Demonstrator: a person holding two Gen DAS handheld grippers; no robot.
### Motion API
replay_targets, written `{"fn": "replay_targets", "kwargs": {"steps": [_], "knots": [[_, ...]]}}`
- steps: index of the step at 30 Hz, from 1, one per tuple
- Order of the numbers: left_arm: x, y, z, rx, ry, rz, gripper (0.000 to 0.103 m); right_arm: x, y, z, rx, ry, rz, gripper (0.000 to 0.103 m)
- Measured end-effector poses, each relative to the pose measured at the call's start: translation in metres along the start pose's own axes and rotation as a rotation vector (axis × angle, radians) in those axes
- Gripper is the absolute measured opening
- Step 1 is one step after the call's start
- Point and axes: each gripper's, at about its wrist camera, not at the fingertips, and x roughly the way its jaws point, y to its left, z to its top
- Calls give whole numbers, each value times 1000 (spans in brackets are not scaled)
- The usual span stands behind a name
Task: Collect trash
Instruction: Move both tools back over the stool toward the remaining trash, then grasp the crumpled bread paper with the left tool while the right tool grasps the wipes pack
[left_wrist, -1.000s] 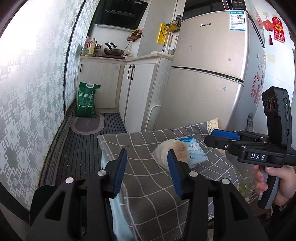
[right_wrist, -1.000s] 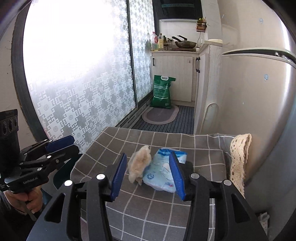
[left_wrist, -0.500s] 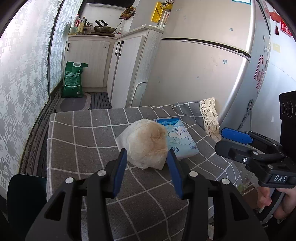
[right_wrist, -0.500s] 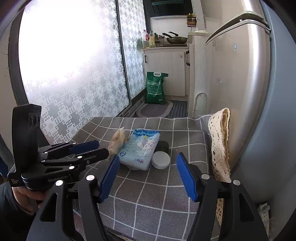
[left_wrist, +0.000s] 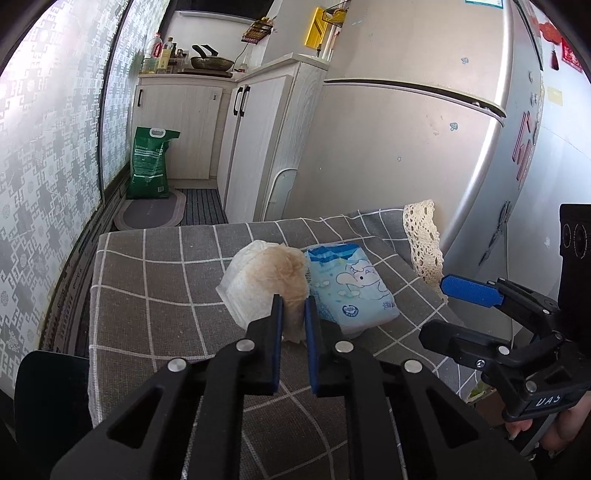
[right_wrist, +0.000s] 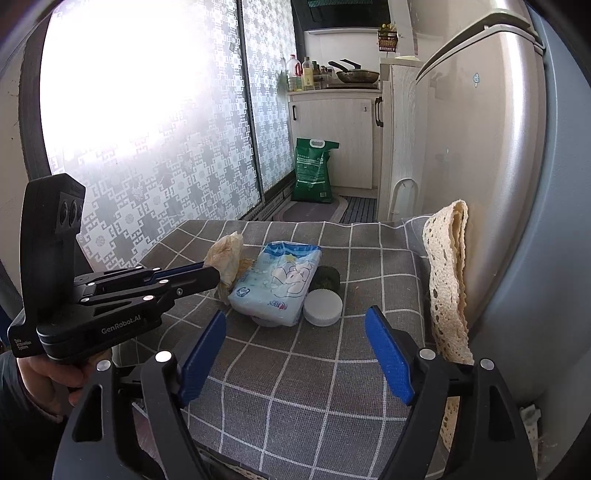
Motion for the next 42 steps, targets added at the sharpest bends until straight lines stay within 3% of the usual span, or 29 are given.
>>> {"fn": "replay_targets", "kwargs": {"steps": [22, 26, 30, 32, 36, 42], "knots": [[-42, 35, 4, -34, -70, -28, 12, 61, 36, 6, 42, 22, -129, 80], [-50, 43, 2, -40, -81, -24, 12, 65, 36, 7, 34, 16, -172, 66], [-58, 50, 2, -44, -90, -22, 12, 69, 37, 8, 3, 20, -198, 62], [-63, 54, 3, -45, -98, -19, 12, 69, 40, 9, -18, 22, -198, 52], [-77, 61, 4, -55, -131, -17, 12, 69, 42, 15, -9, 30, -186, 49], [-91, 73, 5, -65, -150, 7, 12, 50, 52, 34, -2, -24, -159, 49]]}}
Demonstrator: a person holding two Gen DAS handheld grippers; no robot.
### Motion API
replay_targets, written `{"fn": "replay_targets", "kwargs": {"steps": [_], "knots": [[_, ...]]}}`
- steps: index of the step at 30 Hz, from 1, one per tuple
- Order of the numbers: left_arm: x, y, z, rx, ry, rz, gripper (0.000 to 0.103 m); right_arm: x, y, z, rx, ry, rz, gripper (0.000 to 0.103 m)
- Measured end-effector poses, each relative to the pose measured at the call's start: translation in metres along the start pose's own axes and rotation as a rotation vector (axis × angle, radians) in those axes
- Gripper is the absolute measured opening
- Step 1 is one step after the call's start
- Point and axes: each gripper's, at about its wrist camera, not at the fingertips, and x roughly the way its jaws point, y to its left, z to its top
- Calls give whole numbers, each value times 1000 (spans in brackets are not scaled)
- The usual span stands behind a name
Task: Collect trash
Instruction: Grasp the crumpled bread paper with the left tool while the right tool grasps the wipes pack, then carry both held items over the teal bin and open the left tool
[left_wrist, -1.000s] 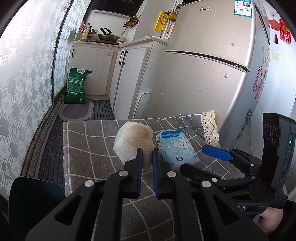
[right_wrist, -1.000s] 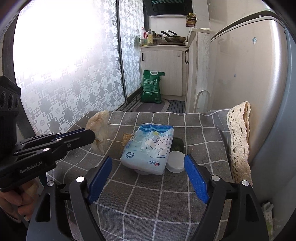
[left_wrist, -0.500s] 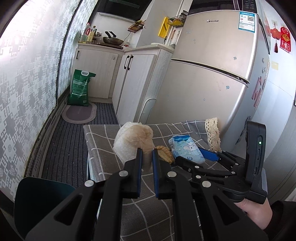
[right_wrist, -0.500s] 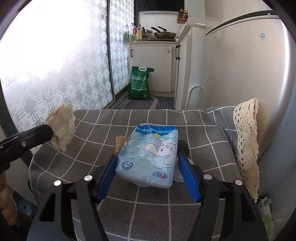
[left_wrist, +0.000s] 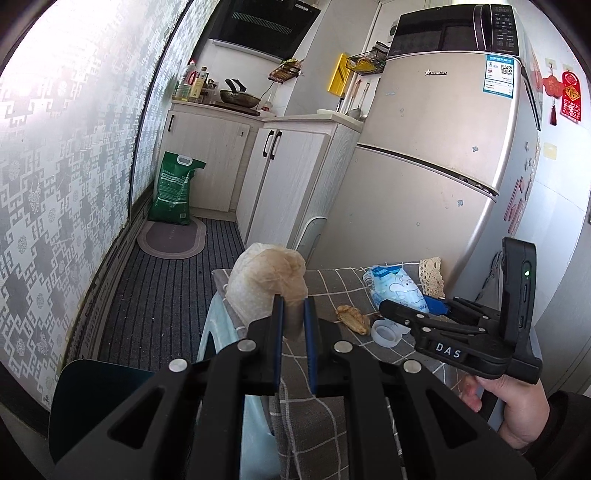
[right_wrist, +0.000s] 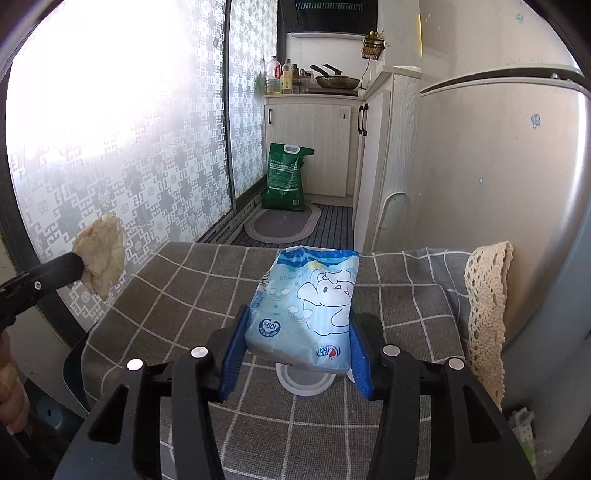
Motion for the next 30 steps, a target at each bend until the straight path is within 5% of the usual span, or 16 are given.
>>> {"fn": "replay_targets", "kwargs": {"steps": [18, 30], "knots": [[-25, 70, -11, -30, 41, 171, 12, -17, 83, 39, -118, -49, 175, 49], [-15, 116, -51, -44, 209, 243, 12, -7, 140, 50, -193, 8, 322, 50]]}}
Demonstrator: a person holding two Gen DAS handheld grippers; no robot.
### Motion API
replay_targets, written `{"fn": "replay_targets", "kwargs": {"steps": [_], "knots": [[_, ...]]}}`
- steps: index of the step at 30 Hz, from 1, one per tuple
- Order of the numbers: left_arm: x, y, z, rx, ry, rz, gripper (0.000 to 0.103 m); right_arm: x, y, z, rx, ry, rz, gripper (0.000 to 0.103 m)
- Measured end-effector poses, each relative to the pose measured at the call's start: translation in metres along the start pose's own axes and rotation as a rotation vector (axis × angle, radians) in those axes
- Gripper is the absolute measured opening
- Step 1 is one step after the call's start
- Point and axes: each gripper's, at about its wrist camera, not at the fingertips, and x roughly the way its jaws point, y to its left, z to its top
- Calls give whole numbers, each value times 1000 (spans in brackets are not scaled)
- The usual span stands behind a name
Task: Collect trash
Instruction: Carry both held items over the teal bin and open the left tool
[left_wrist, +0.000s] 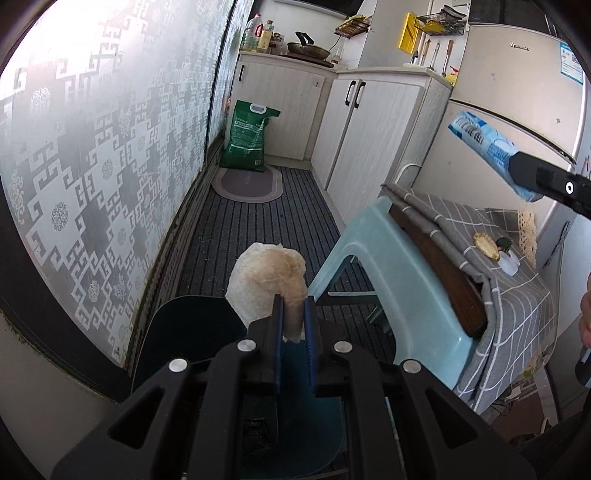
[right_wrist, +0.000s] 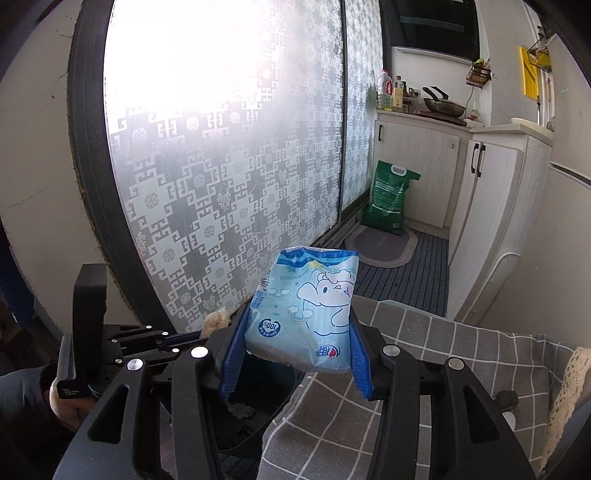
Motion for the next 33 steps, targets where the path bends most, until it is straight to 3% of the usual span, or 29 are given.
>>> {"fn": "replay_targets", "kwargs": {"steps": [8, 19, 25, 33], "knots": [[16, 27, -20, -16, 94, 35, 12, 36, 45, 0, -69, 110, 43, 50], [49, 54, -57, -34, 317, 28, 16, 88, 78, -14, -94, 284, 75, 50], [53, 57, -68, -16, 358, 28, 20, 113, 87, -22, -98, 368, 66, 50], [45, 64, -67, -23, 335, 19, 20, 139, 94, -39, -116, 461, 51, 50]]}}
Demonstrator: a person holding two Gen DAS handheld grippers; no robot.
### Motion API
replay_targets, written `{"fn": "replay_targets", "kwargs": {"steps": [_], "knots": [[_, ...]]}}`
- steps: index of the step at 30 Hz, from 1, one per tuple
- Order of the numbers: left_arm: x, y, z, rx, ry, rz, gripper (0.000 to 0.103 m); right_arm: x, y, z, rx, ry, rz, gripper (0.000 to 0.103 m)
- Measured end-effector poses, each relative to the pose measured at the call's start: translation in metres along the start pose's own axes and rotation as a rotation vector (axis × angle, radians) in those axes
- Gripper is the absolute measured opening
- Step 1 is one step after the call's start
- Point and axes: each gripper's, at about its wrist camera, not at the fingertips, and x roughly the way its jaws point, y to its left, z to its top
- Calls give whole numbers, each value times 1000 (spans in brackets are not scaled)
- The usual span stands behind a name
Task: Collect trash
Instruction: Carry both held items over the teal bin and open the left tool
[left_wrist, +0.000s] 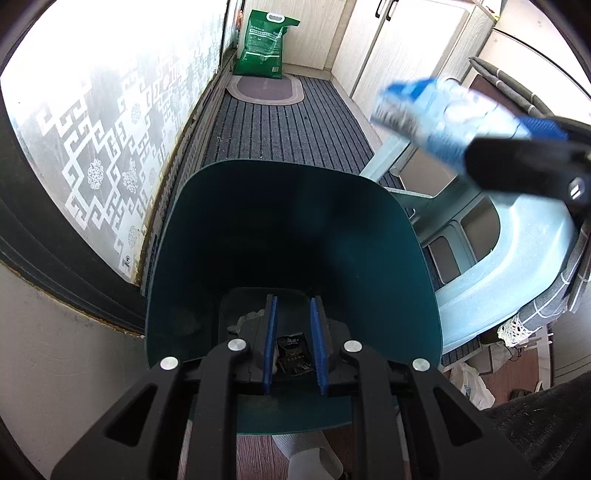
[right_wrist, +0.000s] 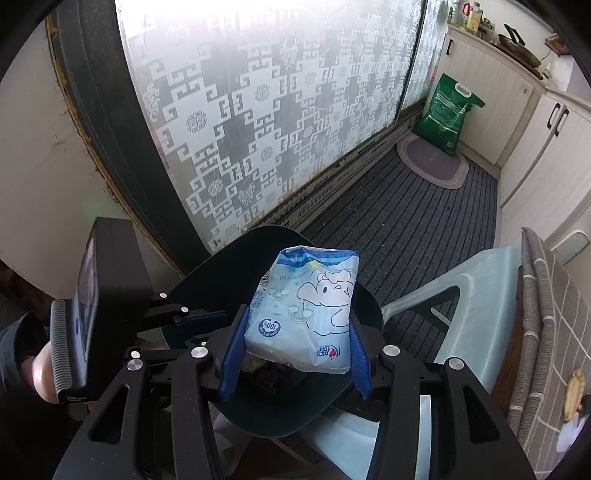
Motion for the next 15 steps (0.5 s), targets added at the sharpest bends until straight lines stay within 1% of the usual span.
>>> {"fn": "replay_targets", "kwargs": {"steps": [3, 7, 10, 15], "knots": [[-9, 0, 0, 2, -35, -7, 19, 12, 1, -2, -5, 36, -5, 49], [-26, 2, 2, 3, -119, -5, 19, 29, 1, -8, -12, 81, -14, 49], [-38, 6, 6, -22, -173, -8, 16, 38, 0, -12, -11, 111, -19, 49], [-58, 4, 8, -25, -263, -19, 14, 54, 1, -20, -16, 162, 4, 49]]}}
